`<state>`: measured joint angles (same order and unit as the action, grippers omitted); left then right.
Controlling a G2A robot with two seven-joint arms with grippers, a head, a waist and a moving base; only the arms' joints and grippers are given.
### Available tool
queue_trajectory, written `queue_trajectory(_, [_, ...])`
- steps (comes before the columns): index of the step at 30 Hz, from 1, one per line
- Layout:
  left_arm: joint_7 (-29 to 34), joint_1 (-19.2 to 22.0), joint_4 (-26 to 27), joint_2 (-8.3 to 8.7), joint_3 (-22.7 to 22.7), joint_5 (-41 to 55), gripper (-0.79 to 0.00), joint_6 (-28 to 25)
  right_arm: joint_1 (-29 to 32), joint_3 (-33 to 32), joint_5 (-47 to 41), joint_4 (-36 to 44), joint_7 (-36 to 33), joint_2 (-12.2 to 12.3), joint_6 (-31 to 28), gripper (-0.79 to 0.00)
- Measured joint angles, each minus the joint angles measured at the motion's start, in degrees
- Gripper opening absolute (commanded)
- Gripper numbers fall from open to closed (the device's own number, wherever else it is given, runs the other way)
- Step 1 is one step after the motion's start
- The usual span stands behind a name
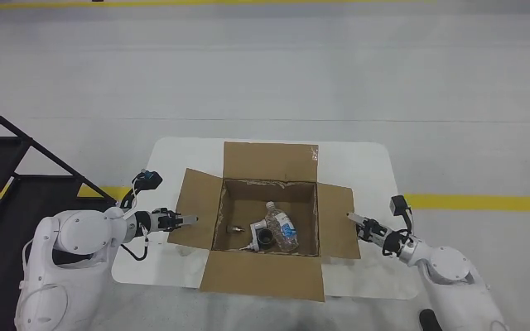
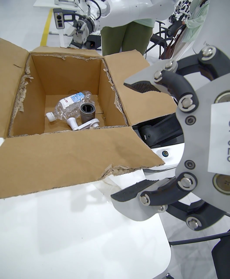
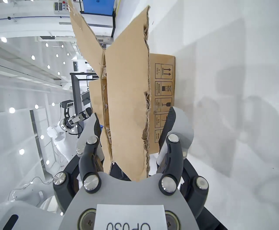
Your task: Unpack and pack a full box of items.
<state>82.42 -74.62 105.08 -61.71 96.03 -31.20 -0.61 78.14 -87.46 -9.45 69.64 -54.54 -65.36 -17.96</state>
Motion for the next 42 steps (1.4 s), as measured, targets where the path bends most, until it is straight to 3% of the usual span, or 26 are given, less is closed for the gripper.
queue_trajectory(1, [0.00, 0.00, 0.00, 0.00, 0.00, 0.00, 0.000, 0.00, -0.44, 0.52, -0.85, -1.01, -0.43, -0.09, -0.54, -0.717])
queue_trajectory(2, [-0.06, -0.04, -0.03, 0.00, -0.01, 0.01, 0.000, 0.01, -1.03, 1.12, -1.87, -2.26, -1.02, -0.20, -1.27, -0.785])
queue_trajectory(18, [-4.27, 0.40, -1.62, 0.81, -1.02, 4.05, 0.000, 2.55, -4.69, 2.90, -10.43, -10.21, -6.18, -0.29, -8.05, -0.785])
queue_trajectory(28, [-5.68, 0.94, -2.23, 1.40, -2.11, 4.70, 0.000, 4.06, -4.11, -0.73, -11.43, -9.34, -8.21, 1.09, -9.16, -0.785])
queue_trajectory(40, [-5.17, 0.57, -0.83, 2.25, -2.48, 6.67, 0.000, 4.16, 0.23, -6.96, -10.86, -3.08, -8.50, 3.17, -5.93, -0.785])
queue_trajectory(42, [-5.23, 0.44, -0.68, 2.39, -2.64, 6.76, 0.000, 4.05, 0.47, -7.07, -10.67, -1.82, -8.15, 3.31, -5.04, -0.440])
